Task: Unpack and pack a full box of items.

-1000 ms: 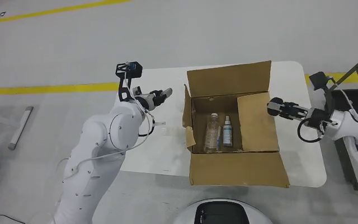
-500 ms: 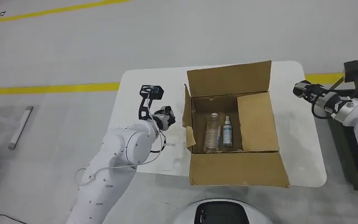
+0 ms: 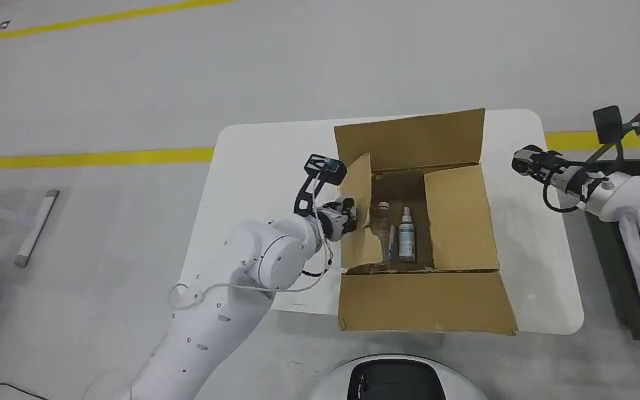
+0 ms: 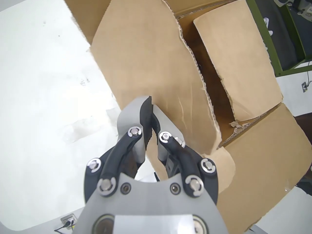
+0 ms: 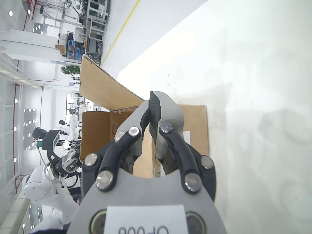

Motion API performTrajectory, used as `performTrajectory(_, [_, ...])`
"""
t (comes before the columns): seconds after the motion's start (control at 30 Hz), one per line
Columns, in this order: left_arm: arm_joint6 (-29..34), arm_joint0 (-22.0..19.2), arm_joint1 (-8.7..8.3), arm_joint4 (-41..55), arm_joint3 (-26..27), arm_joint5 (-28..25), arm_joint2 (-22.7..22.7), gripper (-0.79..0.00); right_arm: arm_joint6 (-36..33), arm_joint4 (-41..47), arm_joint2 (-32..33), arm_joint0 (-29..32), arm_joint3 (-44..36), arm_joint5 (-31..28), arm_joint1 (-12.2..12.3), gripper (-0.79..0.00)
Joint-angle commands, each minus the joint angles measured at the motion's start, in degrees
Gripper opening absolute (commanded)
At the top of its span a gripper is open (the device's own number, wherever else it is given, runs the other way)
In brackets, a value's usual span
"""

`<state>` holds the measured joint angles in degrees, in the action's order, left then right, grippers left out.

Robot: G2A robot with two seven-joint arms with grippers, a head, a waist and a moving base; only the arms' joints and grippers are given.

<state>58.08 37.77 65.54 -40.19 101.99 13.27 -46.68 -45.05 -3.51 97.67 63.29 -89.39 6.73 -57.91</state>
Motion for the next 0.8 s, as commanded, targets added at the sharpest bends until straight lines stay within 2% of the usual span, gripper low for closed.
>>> performTrajectory(0.0, [0.5,-0.8,0.48,0.6,-1.2,-1.3,1.3,-0.785,3.0,1.6,0.3,0.6,0.6,-0.9,-0.2,-0.785])
performTrajectory(0.2, [0.7,-3.0,1.9,2.0,-4.8,-3.4,3.9,-0.785,15.6,0.7,-3.6,-3.3,4.7,-4.7,-1.1,-0.785])
performTrajectory(0.37, [0.8,-4.1,2.86,2.8,-6.8,-3.9,5.1,-0.785,21.7,2.3,-10.7,-11.6,15.6,-9.1,-2.6,-0.785])
performTrajectory(0.47, [1.2,-4.3,3.27,2.7,-7.5,-4.1,5.6,-0.785,21.2,9.1,-13.9,-17.3,22.6,-10.1,-3.9,-0.785])
performTrajectory(0.6, [1.5,-4.3,3.54,2.1,-7.9,-4.0,5.6,-0.785,14.9,16.8,-16.7,-23.3,29.2,-10.8,-5.1,-0.785])
performTrajectory(0.77, [1.9,-4.0,3.56,1.4,-7.8,-3.3,4.2,-0.785,6.9,21.3,-17.9,-26.6,33.4,-13.0,-5.5,-0.785])
